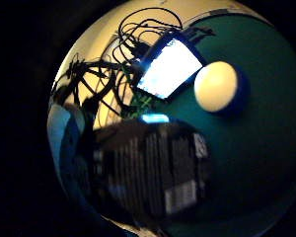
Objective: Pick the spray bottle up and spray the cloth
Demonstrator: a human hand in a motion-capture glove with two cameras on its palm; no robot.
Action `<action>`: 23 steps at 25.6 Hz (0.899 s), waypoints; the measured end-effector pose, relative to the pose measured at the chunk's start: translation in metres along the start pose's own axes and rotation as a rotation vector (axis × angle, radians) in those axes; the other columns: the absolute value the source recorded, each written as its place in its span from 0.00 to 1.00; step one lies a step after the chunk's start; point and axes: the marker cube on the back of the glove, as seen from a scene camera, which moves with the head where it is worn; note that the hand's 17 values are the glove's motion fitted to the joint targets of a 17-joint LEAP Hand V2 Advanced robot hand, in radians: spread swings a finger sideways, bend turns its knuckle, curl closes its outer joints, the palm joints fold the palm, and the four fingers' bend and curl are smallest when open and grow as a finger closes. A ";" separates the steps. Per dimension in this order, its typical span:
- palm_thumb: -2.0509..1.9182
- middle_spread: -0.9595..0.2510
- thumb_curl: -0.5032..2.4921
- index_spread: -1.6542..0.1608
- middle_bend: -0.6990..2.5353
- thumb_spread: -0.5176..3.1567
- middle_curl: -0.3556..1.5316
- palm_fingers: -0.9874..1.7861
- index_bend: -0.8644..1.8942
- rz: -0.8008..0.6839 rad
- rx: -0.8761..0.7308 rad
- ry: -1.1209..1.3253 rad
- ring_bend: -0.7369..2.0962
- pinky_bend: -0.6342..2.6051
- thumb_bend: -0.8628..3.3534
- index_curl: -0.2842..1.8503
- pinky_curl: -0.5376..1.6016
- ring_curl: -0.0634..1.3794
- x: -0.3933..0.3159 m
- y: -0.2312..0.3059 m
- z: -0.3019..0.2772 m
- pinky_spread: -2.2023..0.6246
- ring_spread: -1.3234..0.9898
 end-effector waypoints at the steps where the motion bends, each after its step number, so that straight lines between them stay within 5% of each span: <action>1: 0.74 0.62 0.31 0.75 0.38 0.36 0.43 0.89 0.38 -0.016 0.012 0.002 0.48 0.31 0.21 0.31 0.40 0.33 0.002 0.001 -0.001 0.73 0.49; 11: 0.75 0.62 0.35 0.76 0.42 0.31 0.47 0.88 0.42 -0.224 -0.157 0.017 0.52 0.33 0.20 0.35 0.43 0.37 -0.062 0.022 -0.012 0.68 0.48; 23: 0.75 0.63 0.38 0.76 0.43 0.29 0.49 0.86 0.44 -0.441 -0.681 0.381 0.53 0.35 0.20 0.38 0.45 0.39 -0.179 0.070 0.055 0.67 0.48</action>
